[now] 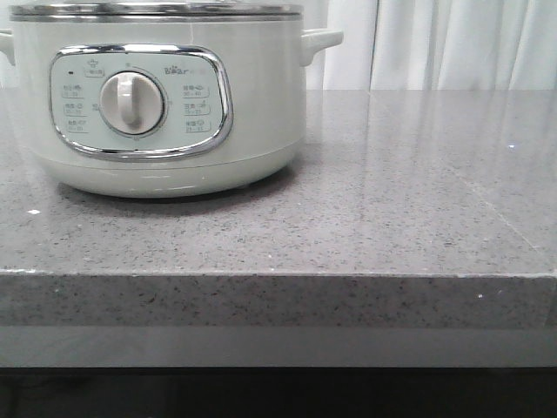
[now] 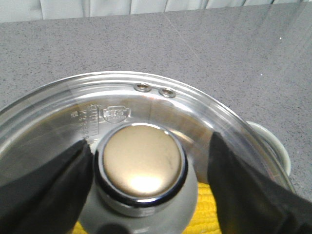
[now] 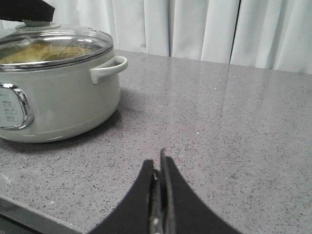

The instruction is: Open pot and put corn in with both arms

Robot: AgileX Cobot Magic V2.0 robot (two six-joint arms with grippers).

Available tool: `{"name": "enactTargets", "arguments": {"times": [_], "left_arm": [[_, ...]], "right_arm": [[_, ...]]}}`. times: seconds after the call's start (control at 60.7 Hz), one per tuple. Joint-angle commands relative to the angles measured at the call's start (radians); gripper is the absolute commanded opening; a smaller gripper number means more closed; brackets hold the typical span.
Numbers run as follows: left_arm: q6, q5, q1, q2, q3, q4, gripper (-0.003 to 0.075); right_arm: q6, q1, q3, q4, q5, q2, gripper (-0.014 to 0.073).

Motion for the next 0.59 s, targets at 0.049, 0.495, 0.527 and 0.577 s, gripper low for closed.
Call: {"name": "enactTargets", "arguments": {"times": [0.049,0.495,0.527,0.577], "left_arm": [[0.0,-0.089,-0.006,-0.079,-0.028,-0.018,0.0538],[0.0,-0.111,-0.006,-0.371,0.163,-0.006,0.0198],[0.0,-0.116,-0.006,-0.405,0.2,-0.006,0.0156],[0.0,-0.124,-0.006,-0.455,0.254,-0.006,0.0101]], "right_arm": [[-0.009,-0.007,-0.026,-0.006,-0.088,0.009,-0.0071],[-0.009,-0.007,-0.026,-0.006,-0.101,0.009,-0.0071],[-0.009,-0.007,-0.026,-0.006,-0.101,0.009,-0.0071],[-0.009,-0.007,-0.026,-0.006,-0.101,0.009,-0.0071]]}}
